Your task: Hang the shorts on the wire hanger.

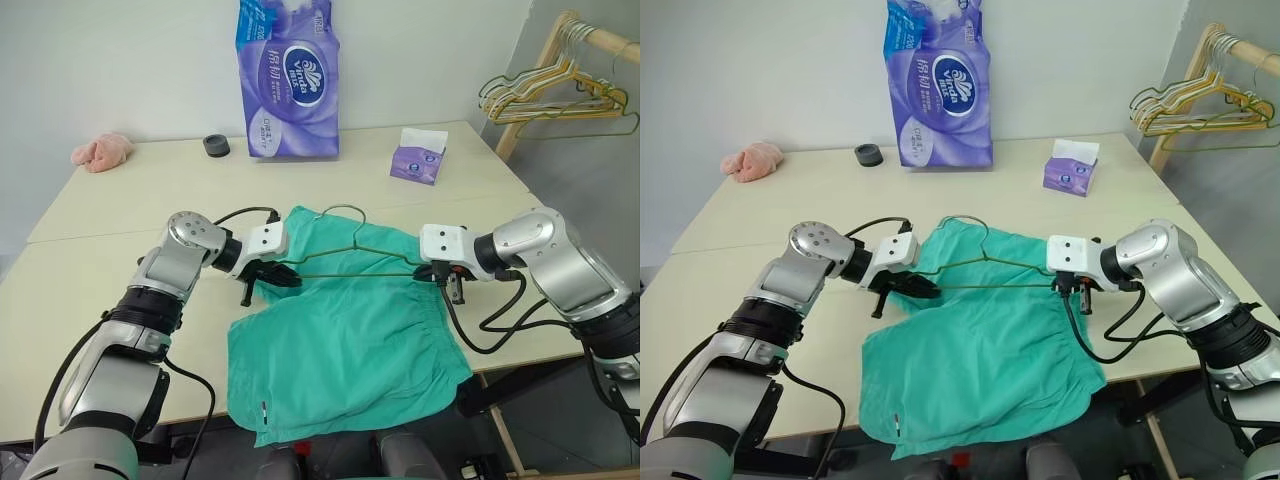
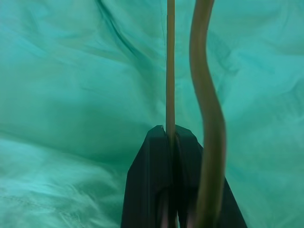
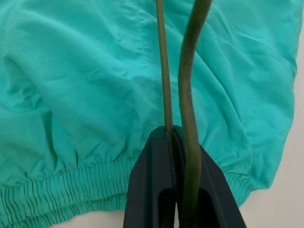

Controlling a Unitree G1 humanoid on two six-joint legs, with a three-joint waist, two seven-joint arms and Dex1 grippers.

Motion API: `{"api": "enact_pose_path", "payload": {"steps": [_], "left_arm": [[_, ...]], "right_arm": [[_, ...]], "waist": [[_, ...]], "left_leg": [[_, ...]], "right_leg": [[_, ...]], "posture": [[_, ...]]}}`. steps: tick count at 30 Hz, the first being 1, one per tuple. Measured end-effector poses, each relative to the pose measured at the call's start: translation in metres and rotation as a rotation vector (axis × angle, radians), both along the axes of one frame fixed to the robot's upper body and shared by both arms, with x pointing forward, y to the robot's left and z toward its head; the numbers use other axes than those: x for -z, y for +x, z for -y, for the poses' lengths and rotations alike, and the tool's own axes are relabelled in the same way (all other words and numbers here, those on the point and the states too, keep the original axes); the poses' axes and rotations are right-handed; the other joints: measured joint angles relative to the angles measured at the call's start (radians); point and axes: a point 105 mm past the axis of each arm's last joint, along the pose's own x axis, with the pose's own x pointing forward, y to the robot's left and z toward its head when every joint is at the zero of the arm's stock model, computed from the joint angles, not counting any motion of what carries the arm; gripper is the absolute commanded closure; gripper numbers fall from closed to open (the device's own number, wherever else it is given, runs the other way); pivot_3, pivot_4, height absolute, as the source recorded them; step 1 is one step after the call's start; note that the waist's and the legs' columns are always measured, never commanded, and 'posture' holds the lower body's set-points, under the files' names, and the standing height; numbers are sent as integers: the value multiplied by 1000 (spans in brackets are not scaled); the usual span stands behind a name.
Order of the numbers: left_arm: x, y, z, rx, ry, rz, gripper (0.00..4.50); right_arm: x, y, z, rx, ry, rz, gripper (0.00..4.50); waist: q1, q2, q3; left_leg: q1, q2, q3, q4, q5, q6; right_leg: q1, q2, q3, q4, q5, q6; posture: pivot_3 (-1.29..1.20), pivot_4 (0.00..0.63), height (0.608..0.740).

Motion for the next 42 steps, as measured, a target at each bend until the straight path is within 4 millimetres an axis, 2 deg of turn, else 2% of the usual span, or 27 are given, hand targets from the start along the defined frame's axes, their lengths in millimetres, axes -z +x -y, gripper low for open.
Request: {"api": "enact_pose_path", "payload": {"steps": [5, 10, 15, 18, 21, 23, 29, 32, 38, 42], "left_arm": [[-3, 4, 1, -33, -30, 15, 2659], [-14, 9, -5, -92, -108, 20, 2659], [-43, 33, -41, -289, -175, 101, 2659], [-64, 47, -58, -400, -241, 167, 2659], [-72, 53, -62, -453, -313, 193, 2659], [-68, 52, -52, -434, -356, 169, 2659], [-35, 32, -13, -318, -417, 25, 2659], [-26, 23, 0, -282, -426, -29, 2659], [-26, 19, 14, -248, -429, -48, 2659], [-24, 17, 21, -227, -427, -58, 2659]], "right_arm": [[5, -2, 2, 6, 1, -18, 4500], [11, -4, 6, 29, 20, -41, 4500], [9, -3, 19, 121, 84, -62, 4500], [8, -6, 41, 227, 133, -97, 4500], [15, -20, 84, 420, 182, -156, 4500], [23, -33, 105, 533, 220, -200, 4500], [35, -78, 133, 781, 367, -298, 4500], [35, -98, 140, 888, 443, -320, 4500], [47, -144, 151, 1069, 527, -399, 4500], [60, -171, 143, 1124, 557, -488, 4500]], "waist": [[0, 0, 0], [0, 0, 0], [0, 0, 0], [5, 0, 0], [16, 0, 0], [22, 0, 0], [20, 0, 0], [11, -1, 0], [2, -1, 0], [-3, -1, 0]], "left_leg": [[0, 0, 0, 0, 0, 0], [0, 0, 0, 0, 0, 0], [0, 0, -1, 0, 0, 0], [0, 0, -1, 1, 0, 0], [0, -2, -1, 1, 0, 0], [0, -3, -1, 2, 0, 0], [0, -2, 0, 1, 0, 0], [1, -2, 0, 1, 0, 0], [2, -2, 3, 1, 0, 0], [2, -2, 4, 0, 0, 0]], "right_leg": [[0, 0, 0, 0, 0, 0], [0, 0, 0, 0, 0, 0], [0, -1, -1, 1, 0, 0], [0, -4, -2, 1, -1, 1], [1, -8, -2, 2, -2, 3], [2, -8, -2, 2, -2, 4], [1, -7, 0, 4, -3, 4], [2, -6, 0, 4, -3, 4], [3, -4, 0, 3, -6, 8], [3, -2, 0, 2, -6, 8]], "posture": [[-185, 52, 740], [-187, 50, 740], [-179, 51, 740], [-175, 55, 740], [-185, 60, 740], [-196, 64, 740], [-244, 77, 740], [-266, 84, 740], [-286, 88, 740], [-293, 89, 740]]}}
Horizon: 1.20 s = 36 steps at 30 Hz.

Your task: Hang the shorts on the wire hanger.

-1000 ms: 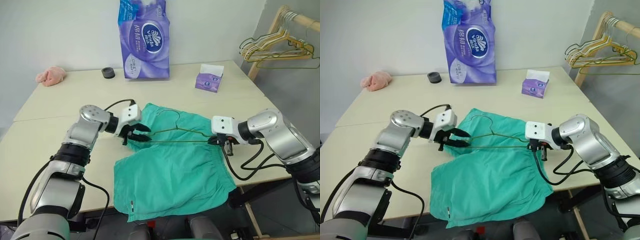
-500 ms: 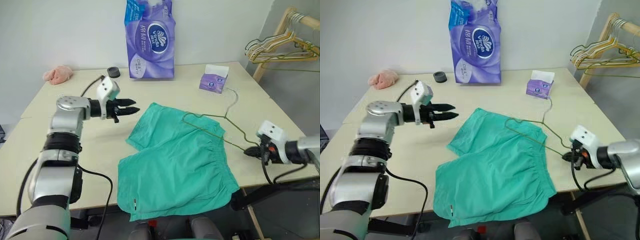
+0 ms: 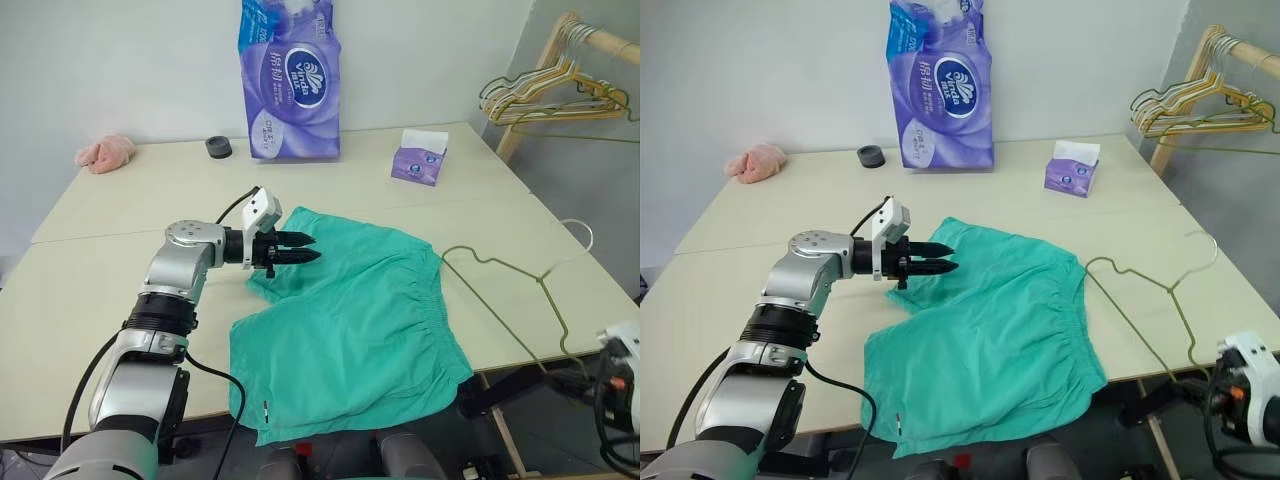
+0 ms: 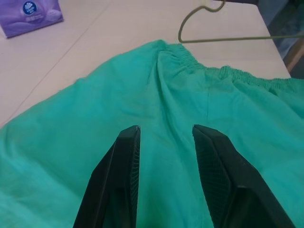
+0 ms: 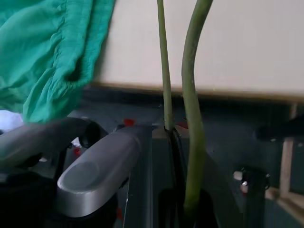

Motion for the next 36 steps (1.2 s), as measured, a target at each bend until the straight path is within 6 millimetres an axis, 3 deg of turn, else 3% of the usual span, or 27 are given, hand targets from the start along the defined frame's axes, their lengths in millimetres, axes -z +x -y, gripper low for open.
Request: {"api": "enact_pose_path", "payload": {"steps": [10, 18, 28, 36], "left_arm": [[3, -2, 6, 36, 9, 5, 2659], [4, -3, 7, 45, 13, 5, 2659], [3, -3, 4, 42, 23, 20, 2659], [3, -2, 3, 27, 27, 27, 2659]], "right_arm": [[5, -5, -11, 27, 56, -21, 4500], [11, 2, -27, -46, 94, -61, 4500], [10, 19, -35, -59, 178, -72, 4500], [21, 43, -54, -79, 282, -107, 4500]], "waist": [[-24, 0, 0], [-24, 0, 0], [-23, 0, 0], [-23, 0, 0]], "left_leg": [[0, 1, 1, -1, -1, -1], [0, 1, 1, -1, -1, -2], [0, 1, 1, -1, -1, -2], [0, 1, 1, -1, -1, -2]], "right_leg": [[0, 3, 0, 0, -2, -3], [0, 3, 0, -1, -2, -3], [0, 4, 0, -1, -2, -3], [0, 4, 0, -1, -2, -3]], "posture": [[-286, 86, 740], [-272, 84, 740], [-263, 81, 740], [-241, 83, 740]]}}
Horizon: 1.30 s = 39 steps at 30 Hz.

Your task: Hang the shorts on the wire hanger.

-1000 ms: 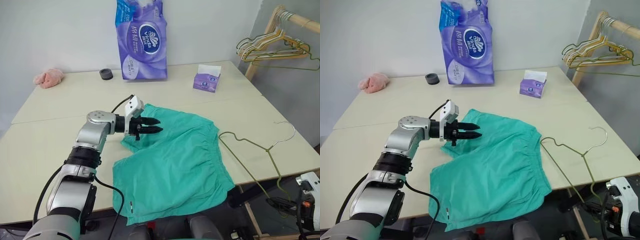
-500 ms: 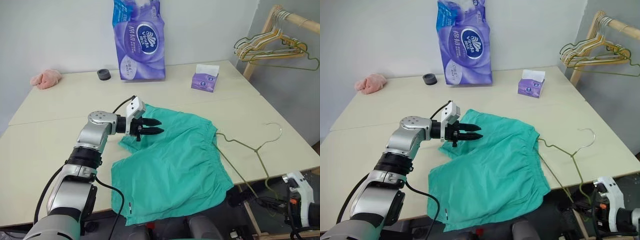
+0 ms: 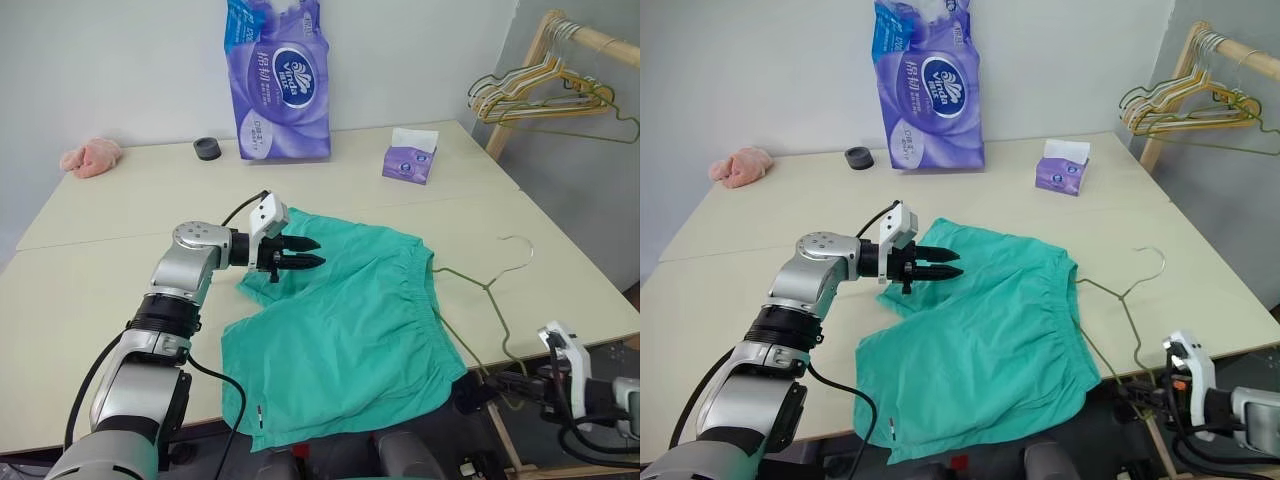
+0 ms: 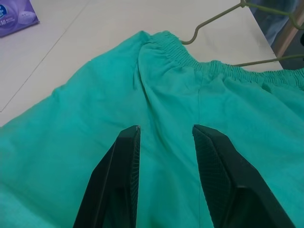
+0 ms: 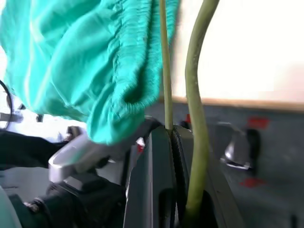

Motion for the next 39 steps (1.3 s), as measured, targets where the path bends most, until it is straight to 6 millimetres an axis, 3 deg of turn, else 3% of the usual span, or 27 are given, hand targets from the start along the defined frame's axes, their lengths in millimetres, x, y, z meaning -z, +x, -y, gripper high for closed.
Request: {"api": "enact_pose_path", "payload": {"steps": [6, 13, 17, 20, 23, 30, 34, 39], "left_arm": [[0, 1, -1, -10, 1, 4, 2659], [-7, 8, -7, -81, -42, 25, 2659], [-27, 22, -7, -163, -152, 28, 2659], [-54, 31, -4, -194, -238, 52, 2659], [-72, 39, -9, -225, -272, 65, 2117], [-102, 42, -25, -182, -261, 99, 56], [-117, 26, -23, -11, -162, 151, 56], [-95, 16, -14, 145, 26, 164, 56]], "right_arm": [[-4, 19, -11, 63, 90, 46, 4500], [-28, 42, 1, 149, 101, 171, 4500], [-53, 58, 0, 84, -6, 309, 4500], [-69, 70, -10, -9, -101, 431, 4500], [-70, 75, -17, -108, -208, 496, 4500], [-78, 86, -41, -381, -391, 673, 4500], [-81, 92, -45, -478, -473, 739, 4500], [-87, 100, -50, -542, -521, 794, 4500]], "waist": [[1, 0, 0], [2, 1, 0], [1, 1, 2], [0, 1, 2], [-1, 1, 2], [-3, 0, 5], [-3, 1, 5], [-3, 1, 5]], "left_leg": [[0, 0, -3, 0, 0, 0], [0, 0, -4, 0, 0, 0], [-1, 0, -3, 0, 0, 0], [-1, 0, -2, 0, 0, 0], [-1, 0, -1, -1, 0, 0], [-1, 0, -1, -1, 0, 0], [-1, 0, -1, -1, 0, 0], [-1, 0, -3, -1, 0, 0]], "right_leg": [[0, 0, 0, 0, 0, 0], [0, 0, 0, 0, 0, 0], [-1, 0, 0, 0, 0, 0], [-1, 0, -1, 0, 0, 0], [-1, 0, 0, 0, 0, 0], [-2, 1, -1, -1, 0, 0], [-2, 0, -1, -1, 0, 0], [-2, 0, 0, -1, 0, 0]], "posture": [[-230, 84, 740], [-238, 86, 740], [-245, 86, 740], [-247, 86, 740], [-248, 87, 740], [-237, 83, 740], [-234, 80, 740], [-242, 77, 740]]}}
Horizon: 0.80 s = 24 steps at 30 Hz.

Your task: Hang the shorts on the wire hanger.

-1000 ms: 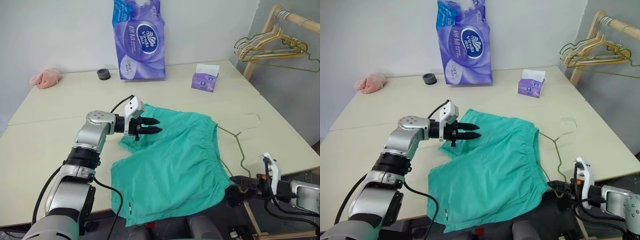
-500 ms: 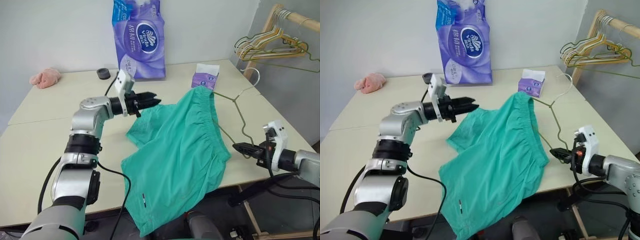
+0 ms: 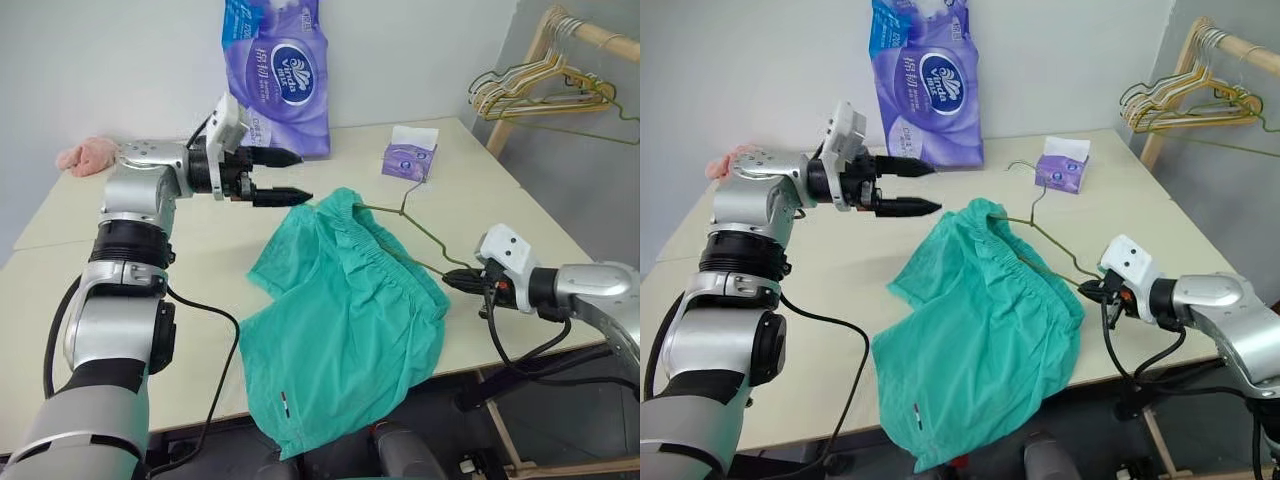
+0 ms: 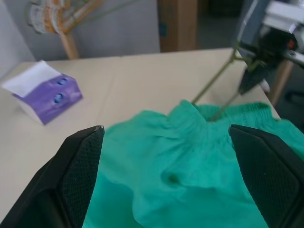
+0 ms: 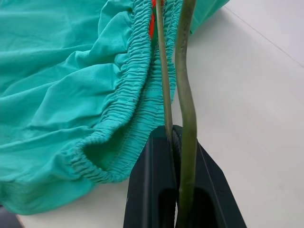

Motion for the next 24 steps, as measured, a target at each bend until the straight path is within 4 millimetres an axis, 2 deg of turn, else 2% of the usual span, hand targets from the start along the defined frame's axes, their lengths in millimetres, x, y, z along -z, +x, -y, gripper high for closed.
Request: {"api": "enact_pose_path", "payload": {"steps": [5, 9, 15, 18, 22, 24], "left_arm": [[23, -2, 14, 99, 140, 58, 56], [22, 6, 25, 102, 156, 141, 56], [26, 7, 43, 134, 133, 162, 56], [34, 2, 40, 163, 154, 141, 56], [57, -6, 33, 209, 225, 82, 56], [59, -7, 29, 214, 254, 89, 56]], "right_arm": [[-4, 1, -7, -49, -29, 24, 4500], [0, -1, -10, -86, -76, 25, 4500], [-4, -5, -19, -134, -109, 68, 4500], [-5, -4, -19, -135, -116, 75, 4500], [-5, -5, -20, -141, -117, 78, 4500], [-5, -5, -20, -145, -122, 79, 4500]], "waist": [[0, 0, 0], [0, 0, 0], [-3, 0, 0], [-10, 0, 0], [-22, 0, 0], [-22, 0, 0]], "left_leg": [[0, 0, -1, 0, 0, 0], [-1, 0, -1, 0, 0, 0], [-1, 0, -2, 0, 0, 0], [0, 0, -2, 0, 0, 0], [-1, 0, -3, 0, 0, 0], [-1, 0, -4, 0, 0, 0]], "right_leg": [[0, 0, 0, 0, 0, 0], [0, 0, 0, 0, 0, 0], [0, 0, 0, 0, 0, 0], [-1, 0, 0, 0, 0, 0], [-1, 0, -1, 1, 0, -1], [-1, 0, -1, 1, 0, -1]], "posture": [[-246, 77, 740], [-253, 77, 740], [-259, 76, 740], [-261, 75, 740], [-260, 74, 740], [-260, 74, 740]]}}
